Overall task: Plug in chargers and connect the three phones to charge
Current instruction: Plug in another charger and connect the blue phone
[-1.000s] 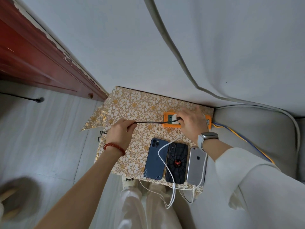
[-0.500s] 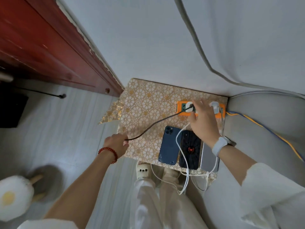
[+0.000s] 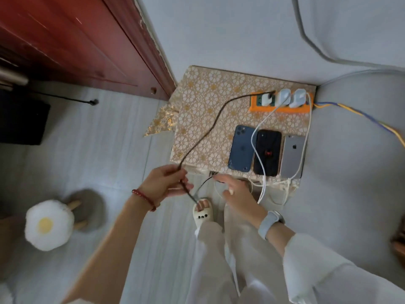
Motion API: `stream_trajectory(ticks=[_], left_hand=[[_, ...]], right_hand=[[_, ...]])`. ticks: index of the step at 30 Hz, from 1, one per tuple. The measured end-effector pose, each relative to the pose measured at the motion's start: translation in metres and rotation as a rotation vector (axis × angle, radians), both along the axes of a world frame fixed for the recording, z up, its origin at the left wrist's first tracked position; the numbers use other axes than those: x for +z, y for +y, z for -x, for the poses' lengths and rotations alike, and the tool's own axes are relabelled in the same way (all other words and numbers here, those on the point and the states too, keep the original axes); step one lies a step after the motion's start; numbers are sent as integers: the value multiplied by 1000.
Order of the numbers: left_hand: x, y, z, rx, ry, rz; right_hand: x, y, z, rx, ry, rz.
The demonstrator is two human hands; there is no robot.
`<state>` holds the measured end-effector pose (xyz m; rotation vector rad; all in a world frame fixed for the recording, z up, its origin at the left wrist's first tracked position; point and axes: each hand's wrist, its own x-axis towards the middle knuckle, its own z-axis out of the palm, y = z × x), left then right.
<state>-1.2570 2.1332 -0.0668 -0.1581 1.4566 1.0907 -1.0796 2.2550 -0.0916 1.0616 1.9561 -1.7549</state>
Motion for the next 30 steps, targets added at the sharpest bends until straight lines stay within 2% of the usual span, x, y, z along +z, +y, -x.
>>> stream_trajectory(ticks=[3, 6, 9, 11, 13, 15, 17, 19, 20, 21, 23, 24, 27, 30], left_hand=[[18, 0, 8, 160, -91, -156], [29, 7, 19, 236, -83, -226], [28, 6, 36, 383, -44, -293], [20, -1, 35, 376, -4, -243], [12, -13, 18, 174, 108, -147], [11, -25, -17, -155, 193, -166], [12, -33, -56, -442, 190, -240], [15, -36, -80, -550, 352, -256], [19, -36, -84, -502, 410, -232], [24, -34, -82, -388, 393, -206], [35, -31, -73, -107, 200, -219], [39, -30, -65, 13, 97, -265], [48, -31, -33, 328, -42, -417], [55, -35, -1, 672, -157, -456]], right_hand=[[3, -39, 10, 202, -20, 128], [7, -66, 10, 308, -30, 78], [13, -68, 1, 196, -74, -56], [23, -60, -3, 26, -89, -46], [42, -46, 4, -201, -20, 87], [64, -29, 17, -362, 130, 211], [85, -16, 31, -445, 254, 290], [99, -8, 40, -478, 332, 362], [103, -6, 42, -505, 373, 400], [104, -6, 42, -544, 414, 434], [99, -10, 40, -594, 437, 422], [94, -15, 37, -565, 389, 352], [70, -38, 23, -227, 130, 149], [48, -65, -4, 298, -88, 146]])
